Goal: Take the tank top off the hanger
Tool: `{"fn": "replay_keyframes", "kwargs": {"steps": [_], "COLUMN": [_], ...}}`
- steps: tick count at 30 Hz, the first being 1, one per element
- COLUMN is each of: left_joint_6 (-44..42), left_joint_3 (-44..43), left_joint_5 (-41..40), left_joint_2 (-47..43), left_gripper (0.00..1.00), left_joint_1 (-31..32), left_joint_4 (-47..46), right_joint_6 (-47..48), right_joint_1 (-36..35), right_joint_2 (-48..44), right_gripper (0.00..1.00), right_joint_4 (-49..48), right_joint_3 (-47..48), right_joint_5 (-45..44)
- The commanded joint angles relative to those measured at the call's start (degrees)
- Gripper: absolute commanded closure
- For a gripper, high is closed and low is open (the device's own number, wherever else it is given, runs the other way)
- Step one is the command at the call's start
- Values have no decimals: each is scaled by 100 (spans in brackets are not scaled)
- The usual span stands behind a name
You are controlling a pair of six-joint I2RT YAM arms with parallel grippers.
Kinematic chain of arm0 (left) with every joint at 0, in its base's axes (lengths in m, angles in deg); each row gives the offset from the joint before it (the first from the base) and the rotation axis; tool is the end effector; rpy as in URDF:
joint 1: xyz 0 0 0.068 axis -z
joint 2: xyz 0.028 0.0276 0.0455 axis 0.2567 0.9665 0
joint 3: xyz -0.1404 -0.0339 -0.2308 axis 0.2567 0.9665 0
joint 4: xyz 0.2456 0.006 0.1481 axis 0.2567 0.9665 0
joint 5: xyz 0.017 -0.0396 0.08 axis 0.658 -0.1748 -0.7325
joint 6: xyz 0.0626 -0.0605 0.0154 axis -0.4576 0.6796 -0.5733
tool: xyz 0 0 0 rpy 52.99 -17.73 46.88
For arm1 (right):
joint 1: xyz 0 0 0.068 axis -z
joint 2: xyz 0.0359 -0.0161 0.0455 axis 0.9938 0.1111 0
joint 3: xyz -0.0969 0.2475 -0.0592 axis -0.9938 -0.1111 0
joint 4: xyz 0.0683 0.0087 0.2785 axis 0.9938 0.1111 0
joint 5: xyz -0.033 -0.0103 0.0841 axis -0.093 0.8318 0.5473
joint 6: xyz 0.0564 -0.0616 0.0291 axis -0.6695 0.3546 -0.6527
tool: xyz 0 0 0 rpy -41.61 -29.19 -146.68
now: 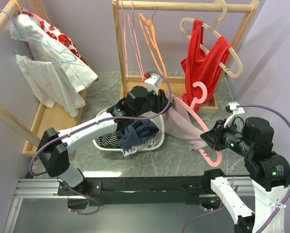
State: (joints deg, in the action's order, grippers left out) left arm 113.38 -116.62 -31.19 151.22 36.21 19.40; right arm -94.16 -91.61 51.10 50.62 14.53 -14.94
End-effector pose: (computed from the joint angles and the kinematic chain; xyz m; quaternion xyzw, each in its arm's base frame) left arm 0.2799 -0.3499 0.3356 0.1611 0.7551 -0.4128 0.4831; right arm 0.0982 0.0458 0.4266 -0.1037 0.8488 0.2443 0.4572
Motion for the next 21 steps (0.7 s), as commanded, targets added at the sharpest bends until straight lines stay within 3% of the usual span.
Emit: {"fn": "replay_keyframes", "kwargs": {"steps": [1, 3, 9, 11, 16, 21], "left_joint_6": [-85, -129, -366, -357, -191, -287], "left_joint_3": [-133, -212, -519, -572, -783, -1029], "left_joint_5": [-128, -128, -128, -521, -656, -595], "left_joint_2": [-329, -294, 75, 154, 391, 646], "left_gripper": [80, 99, 99, 99, 99, 99], "left_joint_1": [15, 15, -11, -55, -748, -1416], "left_joint_4": [-173, -129, 74, 179, 372, 759], "right_joint_6": [-25, -43, 36, 28, -122, -157], "right_joint_1": [-19, -10, -19, -19, -19, -45], "right_joint_2": [-102, -110, -216, -233, -339, -497], "right_gripper": [100, 100, 100, 100, 100, 100], "right_joint_4": [-433, -416, -381, -276, -109, -11], "right_joint_3": [-47, -56, -21, 23, -47, -73], "right_joint_5": [-342, -369, 114, 229, 1150, 1248]}}
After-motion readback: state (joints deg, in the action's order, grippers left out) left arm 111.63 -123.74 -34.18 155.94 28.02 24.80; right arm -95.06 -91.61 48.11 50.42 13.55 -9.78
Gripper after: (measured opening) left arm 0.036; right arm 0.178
